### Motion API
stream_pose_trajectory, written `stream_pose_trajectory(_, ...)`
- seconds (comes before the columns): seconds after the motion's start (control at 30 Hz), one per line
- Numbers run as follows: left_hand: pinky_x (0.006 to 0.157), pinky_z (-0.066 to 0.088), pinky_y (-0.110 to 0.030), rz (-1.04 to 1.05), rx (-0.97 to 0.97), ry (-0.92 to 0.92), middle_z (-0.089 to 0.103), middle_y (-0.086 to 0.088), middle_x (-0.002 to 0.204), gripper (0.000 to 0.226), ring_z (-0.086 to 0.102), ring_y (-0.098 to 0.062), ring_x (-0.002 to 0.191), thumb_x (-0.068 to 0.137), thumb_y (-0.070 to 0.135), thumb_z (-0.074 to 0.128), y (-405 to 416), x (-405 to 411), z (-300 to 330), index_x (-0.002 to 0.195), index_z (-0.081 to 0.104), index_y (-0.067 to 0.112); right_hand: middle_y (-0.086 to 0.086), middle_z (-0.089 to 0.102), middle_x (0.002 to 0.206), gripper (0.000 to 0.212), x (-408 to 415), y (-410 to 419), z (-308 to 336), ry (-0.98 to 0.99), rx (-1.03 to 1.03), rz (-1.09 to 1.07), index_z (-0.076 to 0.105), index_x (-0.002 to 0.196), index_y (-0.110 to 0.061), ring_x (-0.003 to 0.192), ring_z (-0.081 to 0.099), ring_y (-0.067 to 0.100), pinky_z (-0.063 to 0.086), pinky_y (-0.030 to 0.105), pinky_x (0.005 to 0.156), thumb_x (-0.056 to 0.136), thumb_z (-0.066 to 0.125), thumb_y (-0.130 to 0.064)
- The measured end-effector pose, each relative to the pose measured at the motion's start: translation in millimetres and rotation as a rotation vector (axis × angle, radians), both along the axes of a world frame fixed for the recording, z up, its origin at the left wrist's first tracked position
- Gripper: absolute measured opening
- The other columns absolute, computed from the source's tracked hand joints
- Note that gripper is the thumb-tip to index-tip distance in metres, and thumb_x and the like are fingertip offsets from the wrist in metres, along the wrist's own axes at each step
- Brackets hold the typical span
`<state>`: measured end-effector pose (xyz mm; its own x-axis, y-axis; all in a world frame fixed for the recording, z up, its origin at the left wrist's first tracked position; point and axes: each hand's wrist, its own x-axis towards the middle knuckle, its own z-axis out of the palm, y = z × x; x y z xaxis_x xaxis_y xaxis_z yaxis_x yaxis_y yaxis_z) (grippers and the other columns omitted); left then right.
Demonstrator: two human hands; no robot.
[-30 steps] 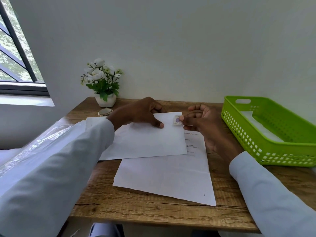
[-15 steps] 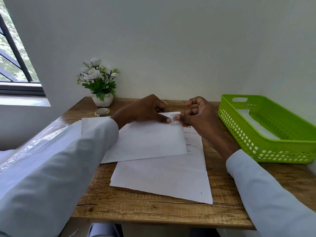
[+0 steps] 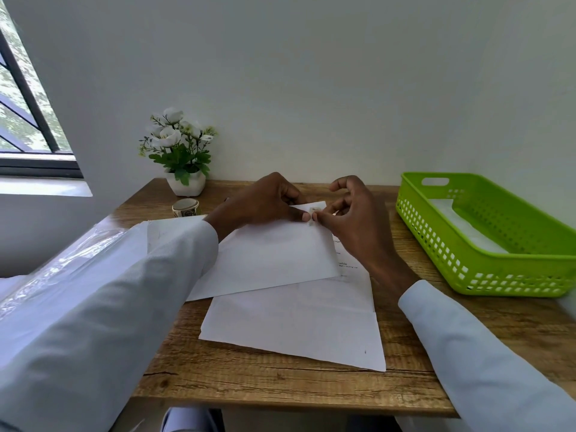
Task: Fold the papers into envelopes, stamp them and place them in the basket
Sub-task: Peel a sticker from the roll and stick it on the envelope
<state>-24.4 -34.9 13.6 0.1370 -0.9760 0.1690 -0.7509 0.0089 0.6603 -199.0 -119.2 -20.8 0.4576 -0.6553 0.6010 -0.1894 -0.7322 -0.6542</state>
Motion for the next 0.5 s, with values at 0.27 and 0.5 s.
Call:
stream_pose_trajectory(0.27, 0.066, 0.047, -0.032, -0.012, 0.007, 0.074, 0.073, -0.019, 0.089, 0.014, 0.060, -0.016, 0.071, 0.080, 0.023, 0.078, 4.9, -1.5, 2.5, 0.088, 0.078, 0.012, -0.015, 0.062, 0.074, 0.038, -0.9, -4.8, -2.0, -0.034, -0.011, 0.022, 0.064, 0.097, -0.019, 0.066, 0.060, 0.002, 0.049, 0.019, 0.058, 0.069, 0.089, -0.027)
stream_pose_trajectory(0.5, 0.063, 0.050, -0.028, -0.052, 0.052, 0.080, 0.074, -0.008, 0.085, 0.023, 0.062, -0.013, 0.070, 0.081, 0.037, 0.076, 8.1, -5.2, 7.7, 0.090, 0.077, 0.016, 0.002, 0.075, 0.074, 0.012, -3.9, -8.8, -2.8, -0.135, 0.519, 0.296, 0.072, 0.078, -0.011, 0.070, 0.073, 0.013, 0.057, 0.027, 0.061, 0.077, 0.083, -0.013)
